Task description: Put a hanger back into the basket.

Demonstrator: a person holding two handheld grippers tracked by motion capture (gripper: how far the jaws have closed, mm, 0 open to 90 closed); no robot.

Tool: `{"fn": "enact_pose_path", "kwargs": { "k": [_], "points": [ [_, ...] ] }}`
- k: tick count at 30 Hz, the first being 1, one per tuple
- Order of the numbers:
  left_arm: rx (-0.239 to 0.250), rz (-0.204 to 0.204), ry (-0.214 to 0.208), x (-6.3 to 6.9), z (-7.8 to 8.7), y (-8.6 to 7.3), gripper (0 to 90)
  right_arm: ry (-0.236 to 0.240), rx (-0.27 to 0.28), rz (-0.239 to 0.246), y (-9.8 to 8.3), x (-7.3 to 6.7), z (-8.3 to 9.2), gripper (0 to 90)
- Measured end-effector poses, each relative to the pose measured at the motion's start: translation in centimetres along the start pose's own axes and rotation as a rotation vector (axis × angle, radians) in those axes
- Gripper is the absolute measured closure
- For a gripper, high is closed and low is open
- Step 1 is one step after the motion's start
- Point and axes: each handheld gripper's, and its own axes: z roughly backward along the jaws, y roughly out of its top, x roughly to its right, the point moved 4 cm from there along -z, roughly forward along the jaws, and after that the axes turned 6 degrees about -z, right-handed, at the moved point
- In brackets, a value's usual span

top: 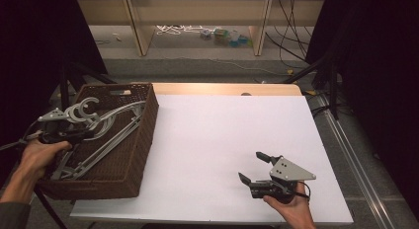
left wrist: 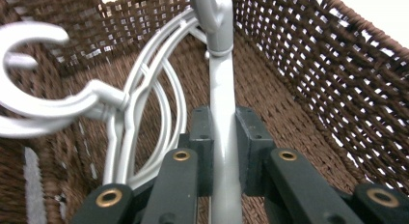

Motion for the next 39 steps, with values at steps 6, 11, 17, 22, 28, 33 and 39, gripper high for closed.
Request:
{"fn": "enact_pose_path", "kwargs": {
  "k": [6, 11, 17, 22, 28, 33, 39],
  "points": [
    [-0.034, 0.035, 0.035, -0.7, -0.5, -0.4, 78.1, 0.000, 0.001, 0.001, 0.0, 0.0, 0.0, 16.7],
    [-0.070, 0.056, 0.080, -0.9, -0.6, -0.5, 74.9, 0.005, -0.002, 0.001, 0.0, 0.0, -0.1, 16.8],
    [-0.096, 0.084, 0.126, -1.3, -1.0, -0.9, 70.3, 0.005, -0.003, 0.002, 0.0, 0.0, -0.1, 16.8],
    [-0.113, 0.100, 0.163, -1.6, -1.0, -1.0, 67.7, 0.011, -0.002, -0.002, -0.1, 0.0, -0.1, 16.8],
    [-0.062, 0.158, 0.232, -1.8, 0.1, -0.7, 51.4, 0.011, -0.004, -0.007, 0.0, 0.0, -0.1, 16.8],
    [0.055, 0.227, 0.253, -1.1, 0.7, 0.3, 44.2, 0.004, 0.000, -0.001, 0.0, 0.0, -0.1, 16.8],
    [0.124, 0.207, 0.235, 0.6, 1.8, 1.8, 32.5, 0.002, 0.003, -0.001, 0.0, 0.0, -0.1, 16.8]
  ]
}}
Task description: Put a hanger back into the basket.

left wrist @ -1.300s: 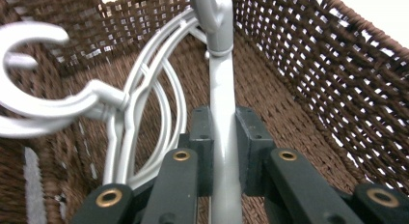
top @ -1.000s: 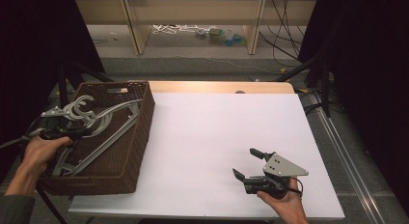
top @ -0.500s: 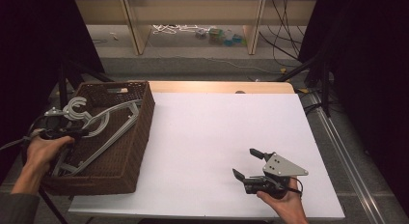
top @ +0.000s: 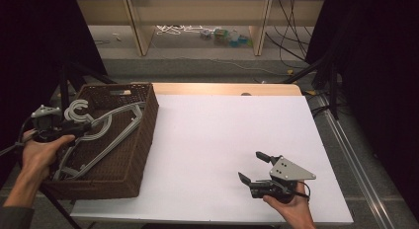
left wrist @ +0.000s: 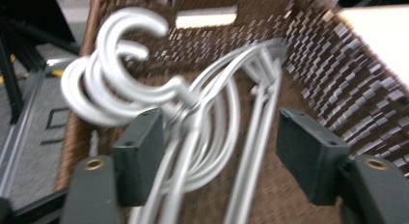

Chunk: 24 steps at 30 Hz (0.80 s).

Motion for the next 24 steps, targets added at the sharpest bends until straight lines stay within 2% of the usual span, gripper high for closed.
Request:
{"fn": "enact_pose_path", "kwargs": {
  "k": [3, 6, 8, 13, 18, 24],
  "points": [
    [0.046, 0.025, -0.016, 1.0, 0.6, 0.6, 26.3, 0.000, -0.001, -0.003, 0.0, 0.0, 0.0, 16.7],
    [0.097, 0.059, -0.049, 2.4, 1.4, 1.2, 21.6, -0.001, 0.004, -0.002, 0.0, 0.0, 0.0, 16.7],
    [0.123, 0.068, -0.072, 3.3, 1.8, 1.5, 19.8, -0.001, 0.006, -0.002, 0.1, 0.0, 0.0, 16.7],
    [0.158, 0.036, -0.116, 5.6, 2.4, 1.9, 19.1, 0.001, 0.001, -0.003, 0.1, 0.0, 0.0, 16.7],
    [0.211, 0.030, -0.150, 7.8, 2.9, 2.4, 19.4, 0.002, 0.011, -0.005, 0.1, 0.0, 0.0, 16.7],
    [0.248, 0.011, -0.202, 10.5, 3.1, 2.6, 19.4, 0.017, 0.005, -0.017, 0.1, -0.1, -0.1, 16.7]
  ]
}}
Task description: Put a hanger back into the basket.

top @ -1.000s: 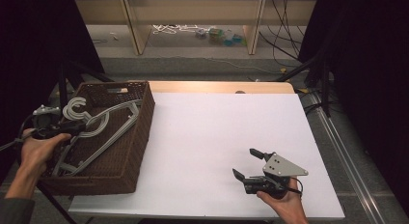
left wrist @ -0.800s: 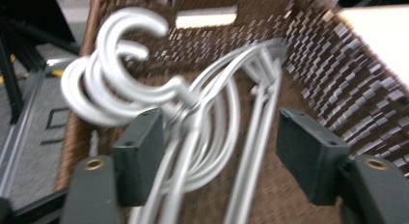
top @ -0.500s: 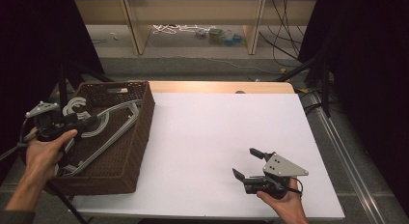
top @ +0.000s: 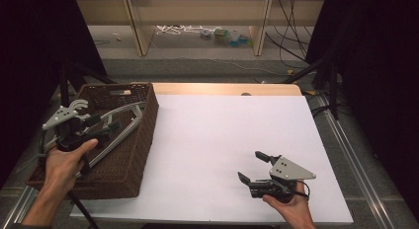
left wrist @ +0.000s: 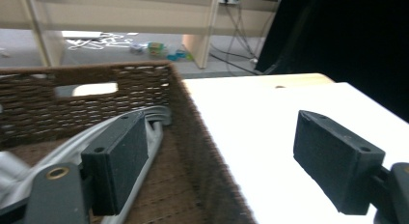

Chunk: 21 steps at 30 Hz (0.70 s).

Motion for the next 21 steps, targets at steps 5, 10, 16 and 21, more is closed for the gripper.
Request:
{"fn": "enact_pose_path", "kwargs": {
  "k": [5, 10, 16, 21],
  "points": [
    [0.026, -0.017, -0.042, 2.0, -0.7, -0.2, 19.4, -0.004, 0.008, -0.002, -0.1, 0.2, 0.0, 16.7],
    [0.052, -0.056, -0.095, 4.6, -1.5, -0.3, 19.4, 0.004, -0.007, -0.026, -0.1, 0.2, 0.0, 16.7],
    [0.057, -0.099, -0.145, 7.1, -1.9, -0.9, 19.4, 0.011, -0.009, -0.024, 0.0, 0.0, -0.1, 16.7],
    [0.058, -0.121, -0.190, 8.8, -2.5, -1.9, 19.4, 0.018, -0.011, -0.031, -0.1, 0.0, -0.1, 16.7]
  ]
}}
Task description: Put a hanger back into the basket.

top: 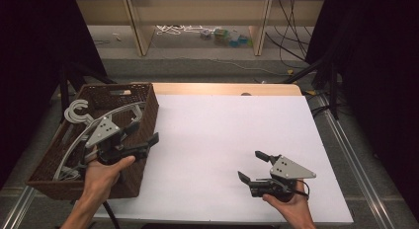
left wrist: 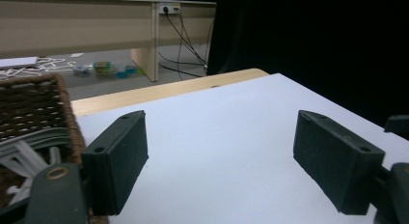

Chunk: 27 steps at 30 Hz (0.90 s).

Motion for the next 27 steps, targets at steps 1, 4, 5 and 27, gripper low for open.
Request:
{"fn": "enact_pose_path", "kwargs": {
  "k": [1, 4, 5, 27],
  "points": [
    [0.001, -0.003, -0.005, 0.2, -0.1, -0.1, 19.4, 0.000, 0.003, 0.001, 0.0, 0.0, 0.0, 16.7],
    [-0.001, -0.012, -0.036, 1.0, -0.4, -0.6, 19.4, -0.012, 0.012, 0.008, 0.1, 0.0, 0.0, 16.7],
    [-0.001, -0.021, -0.044, 1.4, -0.6, -0.8, 19.4, -0.019, 0.022, 0.027, 0.1, 0.1, 0.0, 16.7],
    [0.036, -0.126, -0.114, 3.9, -0.8, -6.7, 18.3, -0.035, 0.039, -0.056, 0.1, -0.2, 0.7, 16.5]
  ]
}}
